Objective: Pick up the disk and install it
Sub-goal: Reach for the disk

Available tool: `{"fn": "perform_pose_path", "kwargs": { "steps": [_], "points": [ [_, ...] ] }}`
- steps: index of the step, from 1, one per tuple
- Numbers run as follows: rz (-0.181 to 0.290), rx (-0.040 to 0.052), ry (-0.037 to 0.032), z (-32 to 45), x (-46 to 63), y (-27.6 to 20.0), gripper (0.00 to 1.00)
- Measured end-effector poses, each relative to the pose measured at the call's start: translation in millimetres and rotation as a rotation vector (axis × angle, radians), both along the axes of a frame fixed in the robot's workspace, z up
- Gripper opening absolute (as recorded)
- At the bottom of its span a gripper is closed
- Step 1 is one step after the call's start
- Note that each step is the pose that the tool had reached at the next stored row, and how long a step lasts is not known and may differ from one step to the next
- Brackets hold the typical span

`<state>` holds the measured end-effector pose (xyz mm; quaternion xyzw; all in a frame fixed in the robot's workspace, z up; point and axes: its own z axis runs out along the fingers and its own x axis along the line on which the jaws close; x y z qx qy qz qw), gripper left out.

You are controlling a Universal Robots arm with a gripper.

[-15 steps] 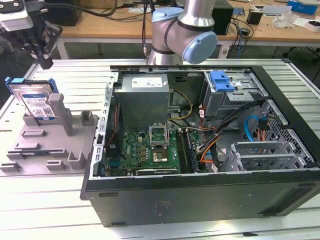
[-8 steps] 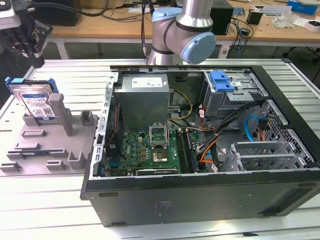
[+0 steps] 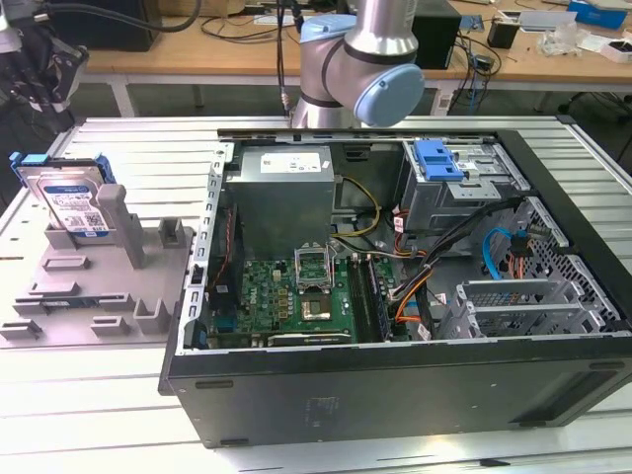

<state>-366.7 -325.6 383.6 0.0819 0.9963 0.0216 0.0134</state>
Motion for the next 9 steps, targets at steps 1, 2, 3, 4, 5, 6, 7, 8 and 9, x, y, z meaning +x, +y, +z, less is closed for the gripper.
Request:
{"fn": "perform_pose_path", "kwargs": {
  "steps": [1,2,3,4,5,6,7,8,9],
  "points": [
    [-0.001,0.0,0.0,0.0,-1.5,0.6,0.11],
    [-0.003,0.0,0.0,-0.1,-3.2,1.2,0.11],
    [-0.004,0.0,0.0,-0.1,-4.6,1.7,0.11],
    [-0.006,0.0001,0.0,-0.1,-6.4,2.3,0.11],
    [-0.007,0.0001,-0.0001,-0.2,-7.7,2.8,0.11],
    [-0.009,0.0001,0.0,-0.2,-10.6,3.9,0.11],
    [-0.01,0.0001,0.0,-0.2,-12.5,4.6,0.11],
    [-0.011,0.0001,0.0,-0.3,-14.2,5.1,0.11],
    [-0.013,0.0002,-0.0001,-0.3,-16.8,6.1,0.11]
  ]
}}
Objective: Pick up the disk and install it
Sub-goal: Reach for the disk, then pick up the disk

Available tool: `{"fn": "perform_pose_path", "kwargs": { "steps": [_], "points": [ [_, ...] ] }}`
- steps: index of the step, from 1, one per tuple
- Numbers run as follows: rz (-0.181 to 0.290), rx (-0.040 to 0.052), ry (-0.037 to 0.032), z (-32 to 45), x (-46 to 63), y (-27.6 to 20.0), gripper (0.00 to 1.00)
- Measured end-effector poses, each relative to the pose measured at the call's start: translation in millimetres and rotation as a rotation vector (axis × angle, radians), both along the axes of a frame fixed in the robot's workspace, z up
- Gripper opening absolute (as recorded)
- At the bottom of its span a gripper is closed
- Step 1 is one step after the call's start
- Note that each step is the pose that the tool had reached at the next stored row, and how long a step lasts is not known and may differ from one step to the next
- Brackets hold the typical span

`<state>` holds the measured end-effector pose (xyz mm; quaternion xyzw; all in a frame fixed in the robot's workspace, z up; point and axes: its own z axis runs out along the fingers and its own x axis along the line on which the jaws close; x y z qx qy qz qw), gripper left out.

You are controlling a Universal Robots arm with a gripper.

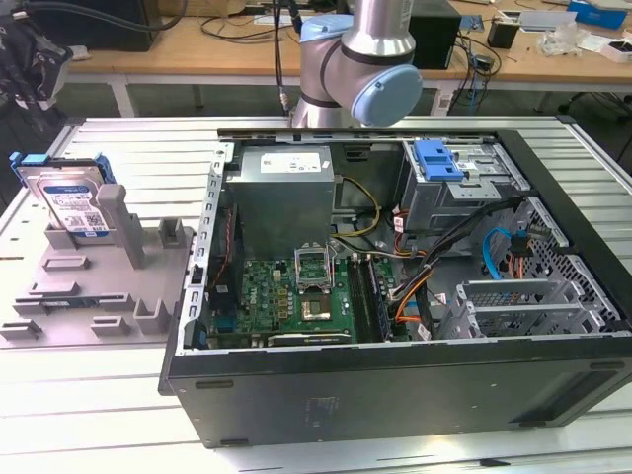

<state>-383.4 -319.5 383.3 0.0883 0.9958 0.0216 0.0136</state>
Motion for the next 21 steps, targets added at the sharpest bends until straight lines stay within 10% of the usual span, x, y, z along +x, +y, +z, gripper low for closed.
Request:
{"fn": "perform_pose_path", "kwargs": {
  "steps": [21],
  "points": [
    [-0.005,-0.0001,0.0001,-0.2,-12.6,8.5,0.11]
  ]
}}
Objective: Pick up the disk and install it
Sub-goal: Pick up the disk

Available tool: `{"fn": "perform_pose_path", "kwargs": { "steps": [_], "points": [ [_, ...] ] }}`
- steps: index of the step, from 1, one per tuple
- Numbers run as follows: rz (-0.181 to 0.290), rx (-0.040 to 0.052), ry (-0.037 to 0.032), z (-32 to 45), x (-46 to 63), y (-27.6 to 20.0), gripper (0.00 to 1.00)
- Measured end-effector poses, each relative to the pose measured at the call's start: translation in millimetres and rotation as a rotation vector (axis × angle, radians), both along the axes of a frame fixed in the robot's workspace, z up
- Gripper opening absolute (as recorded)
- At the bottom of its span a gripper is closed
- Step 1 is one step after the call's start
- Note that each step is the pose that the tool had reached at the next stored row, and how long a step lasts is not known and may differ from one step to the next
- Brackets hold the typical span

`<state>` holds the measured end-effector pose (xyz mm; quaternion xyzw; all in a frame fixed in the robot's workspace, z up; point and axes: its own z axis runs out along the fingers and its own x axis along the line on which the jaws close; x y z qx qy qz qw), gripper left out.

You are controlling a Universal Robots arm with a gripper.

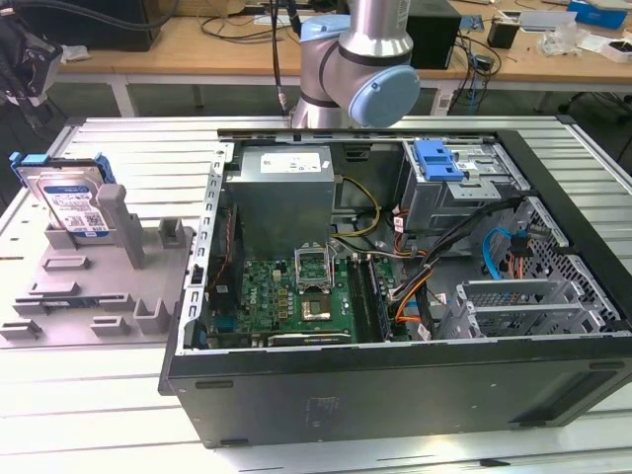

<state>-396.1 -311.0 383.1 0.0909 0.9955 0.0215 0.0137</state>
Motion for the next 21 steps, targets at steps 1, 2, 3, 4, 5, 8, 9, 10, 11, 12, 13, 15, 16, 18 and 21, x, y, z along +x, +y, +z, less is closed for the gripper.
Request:
{"fn": "perform_pose_path", "kwargs": {
  "steps": [1,2,3,4,5,8,9,10,11,12,13,15,16,18,21],
  "points": [
    [0.0,0.0,0.0,0.0,0.0,0.0,0.11],
    [0.0,0.0,0.0001,0.0,0.0,0.1,0.11],
    [0.0,0.0,0.0001,0.0,0.0,0.1,0.11],
    [0.0,0.0,0.0,0.0,0.0,0.1,0.11],
    [0.0,0.0,0.0,0.0,0.0,0.1,0.11],
    [0.0,-0.0002,0.0049,0.0,0.0,0.3,0.11],
    [0.003,-0.0001,0.0117,0.0,0.0,0.2,0.11],
    [0.008,-0.0001,0.0175,0.0,0.0,0.2,0.11],
    [0.03,-0.0003,0.0255,0.0,0.0,0.2,0.17],
    [0.07,-0.0008,0.029,-0.1,0.0,0.2,0.29],
    [0.086,-0.001,0.0303,-0.1,0.0,0.2,0.29],
    [0.123,-0.0015,0.033,-0.2,0.0,0.2,0.36],
    [0.139,-0.0017,0.0343,-0.2,0.1,0.2,0.42],
    [0.194,-0.0024,0.0374,-0.4,0.2,0.2,0.42],
    [0.25,-0.0032,0.0397,-0.5,0.2,0.2,0.42]
  ]
}}
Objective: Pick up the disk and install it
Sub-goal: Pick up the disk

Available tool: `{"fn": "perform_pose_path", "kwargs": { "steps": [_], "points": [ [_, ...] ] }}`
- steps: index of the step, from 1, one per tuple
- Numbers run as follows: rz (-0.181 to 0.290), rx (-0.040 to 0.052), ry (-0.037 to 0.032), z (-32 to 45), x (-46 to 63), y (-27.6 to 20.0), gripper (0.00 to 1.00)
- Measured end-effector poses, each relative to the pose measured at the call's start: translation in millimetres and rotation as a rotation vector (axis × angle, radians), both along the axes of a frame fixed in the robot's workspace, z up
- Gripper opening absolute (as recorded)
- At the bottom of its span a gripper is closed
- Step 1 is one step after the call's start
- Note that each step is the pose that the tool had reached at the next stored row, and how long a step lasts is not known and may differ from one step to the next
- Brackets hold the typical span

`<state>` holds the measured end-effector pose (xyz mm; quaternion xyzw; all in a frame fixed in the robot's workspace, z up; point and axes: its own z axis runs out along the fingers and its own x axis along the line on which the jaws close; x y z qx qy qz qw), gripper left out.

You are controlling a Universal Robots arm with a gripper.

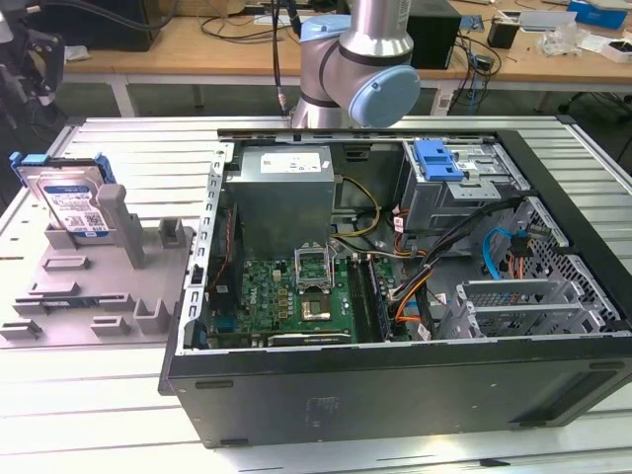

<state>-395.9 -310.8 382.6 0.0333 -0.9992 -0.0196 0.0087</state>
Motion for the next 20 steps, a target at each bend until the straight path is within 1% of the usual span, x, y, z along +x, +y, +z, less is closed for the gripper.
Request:
{"fn": "perform_pose_path", "kwargs": {
  "steps": [1,3,5,9,11,12,14,15,18,20],
  "points": [
    [0.025,0.0,0.001,0.0,0.0,0.0,0.42],
    [0.094,0.0,0.0032,-0.1,0.0,0.0,0.42],
    [0.161,-0.0001,0.0039,-0.3,0.0,0.0,0.42],
    [0.25,-0.0002,0.0043,-0.4,0.0,0.0,0.42],
    [0.311,-0.0003,0.0045,-0.5,0.0,0.0,0.42],
    [0.329,-0.0003,0.0046,-0.5,0.1,0.0,0.42],
    [0.395,-0.0003,0.0057,-0.7,0.1,0.0,0.42],
    [0.414,-0.0003,0.0061,-0.7,0.1,0.0,0.42],
    [0.496,-0.0002,0.008,-0.9,0.1,0.0,0.42],
    [0.532,-0.0001,0.0087,-1.0,0.1,0.0,0.42]
  ]
}}
